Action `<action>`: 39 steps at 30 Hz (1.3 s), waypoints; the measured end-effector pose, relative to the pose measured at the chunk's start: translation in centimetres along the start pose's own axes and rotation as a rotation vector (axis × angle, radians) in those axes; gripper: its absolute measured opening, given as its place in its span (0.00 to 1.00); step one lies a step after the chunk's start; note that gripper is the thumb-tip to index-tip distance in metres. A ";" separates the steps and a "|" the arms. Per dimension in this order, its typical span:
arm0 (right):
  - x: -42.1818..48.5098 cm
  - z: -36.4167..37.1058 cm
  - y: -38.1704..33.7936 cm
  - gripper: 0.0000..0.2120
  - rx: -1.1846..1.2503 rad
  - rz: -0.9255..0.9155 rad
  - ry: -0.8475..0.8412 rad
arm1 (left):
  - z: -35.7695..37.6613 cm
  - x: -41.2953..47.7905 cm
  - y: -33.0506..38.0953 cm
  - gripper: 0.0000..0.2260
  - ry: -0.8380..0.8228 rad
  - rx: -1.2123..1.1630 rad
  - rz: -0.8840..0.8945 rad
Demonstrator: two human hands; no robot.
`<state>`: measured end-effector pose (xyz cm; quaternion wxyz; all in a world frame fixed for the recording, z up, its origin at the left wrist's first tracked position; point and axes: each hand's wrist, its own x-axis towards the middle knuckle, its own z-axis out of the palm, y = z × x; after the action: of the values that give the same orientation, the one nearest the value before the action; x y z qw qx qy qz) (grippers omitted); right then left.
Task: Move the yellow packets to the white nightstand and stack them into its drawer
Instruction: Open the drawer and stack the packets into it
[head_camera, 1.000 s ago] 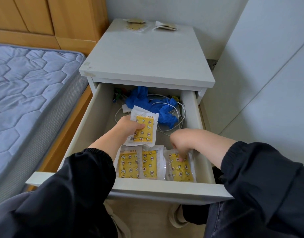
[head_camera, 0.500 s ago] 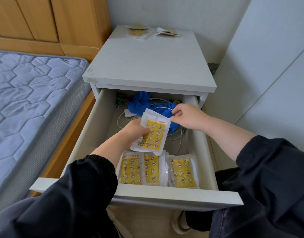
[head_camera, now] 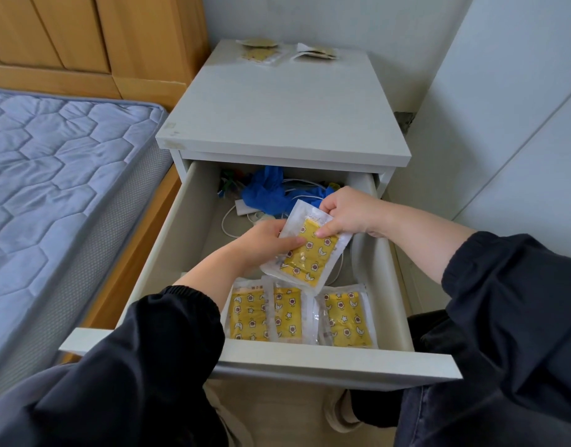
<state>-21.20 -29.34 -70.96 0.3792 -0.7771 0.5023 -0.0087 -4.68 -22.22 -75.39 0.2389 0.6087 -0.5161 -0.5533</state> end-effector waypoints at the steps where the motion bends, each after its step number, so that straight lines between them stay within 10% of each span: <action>1: 0.0 -0.2 0.1 0.06 -0.021 -0.002 0.000 | -0.2 0.1 -0.2 0.09 -0.067 -0.058 -0.022; 15: -1.6 -0.4 1.4 0.07 -0.445 -0.022 -0.204 | 1.4 0.5 -2.7 0.36 -0.345 0.919 -0.110; 31: -3.0 4.5 2.3 0.12 -0.861 0.072 -0.447 | 1.8 0.2 -2.3 0.37 -0.330 1.038 -0.072; 39: -2.7 4.5 2.1 0.35 -0.909 0.032 -0.547 | 1.9 0.3 -2.4 0.37 -0.344 1.044 -0.073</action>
<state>-22.37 -25.08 -74.40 0.1211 -0.8291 0.3500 0.4187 -5.61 -21.03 -78.15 -0.2020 0.5647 -0.7319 -0.3235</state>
